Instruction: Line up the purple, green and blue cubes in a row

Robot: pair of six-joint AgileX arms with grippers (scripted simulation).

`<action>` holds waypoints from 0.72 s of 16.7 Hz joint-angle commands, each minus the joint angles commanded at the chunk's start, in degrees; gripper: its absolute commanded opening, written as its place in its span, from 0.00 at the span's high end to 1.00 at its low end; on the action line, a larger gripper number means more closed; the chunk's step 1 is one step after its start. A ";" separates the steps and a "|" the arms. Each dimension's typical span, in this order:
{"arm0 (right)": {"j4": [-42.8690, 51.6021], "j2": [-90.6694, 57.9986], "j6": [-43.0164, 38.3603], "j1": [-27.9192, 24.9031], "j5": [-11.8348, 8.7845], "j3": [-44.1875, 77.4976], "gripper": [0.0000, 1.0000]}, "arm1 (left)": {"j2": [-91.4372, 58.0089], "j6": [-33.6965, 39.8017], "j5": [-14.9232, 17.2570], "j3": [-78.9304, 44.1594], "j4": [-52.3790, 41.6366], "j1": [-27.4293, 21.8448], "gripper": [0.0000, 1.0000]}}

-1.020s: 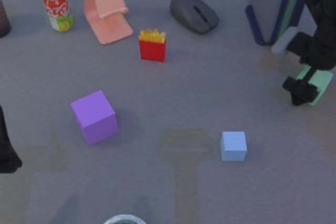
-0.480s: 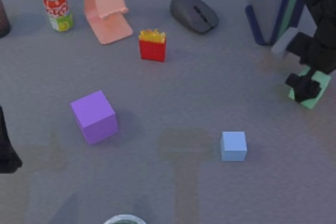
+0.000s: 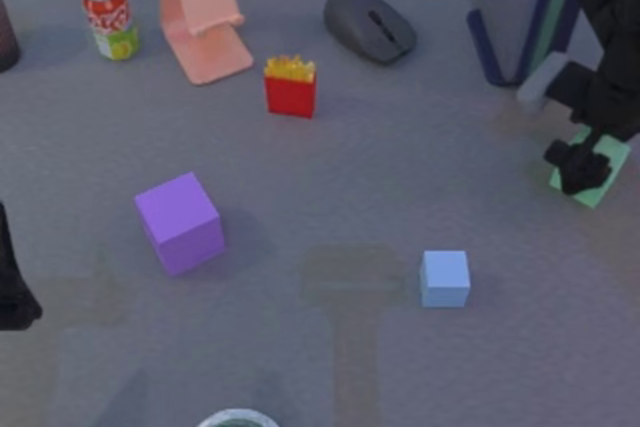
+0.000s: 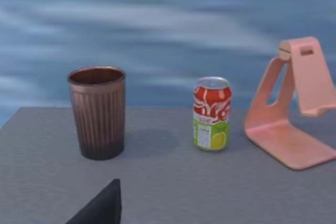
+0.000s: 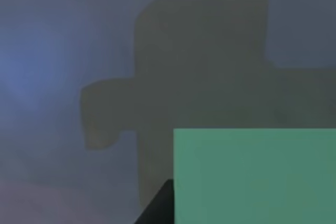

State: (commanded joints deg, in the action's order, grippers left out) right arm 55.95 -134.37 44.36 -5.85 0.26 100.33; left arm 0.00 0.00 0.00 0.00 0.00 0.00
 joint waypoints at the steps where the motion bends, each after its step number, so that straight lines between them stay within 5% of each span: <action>1: 0.00 0.00 0.00 0.00 0.00 0.00 1.00 | 0.00 0.00 0.00 0.00 0.00 0.00 0.00; 12: 13.49 4.41 -0.37 -0.62 -0.55 9.20 1.00 | 0.00 0.00 0.00 0.00 0.00 0.00 0.00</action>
State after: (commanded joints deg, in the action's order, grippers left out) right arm 69.45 -129.97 43.98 -6.47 -0.29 109.53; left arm 0.00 0.00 0.00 0.00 0.00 0.00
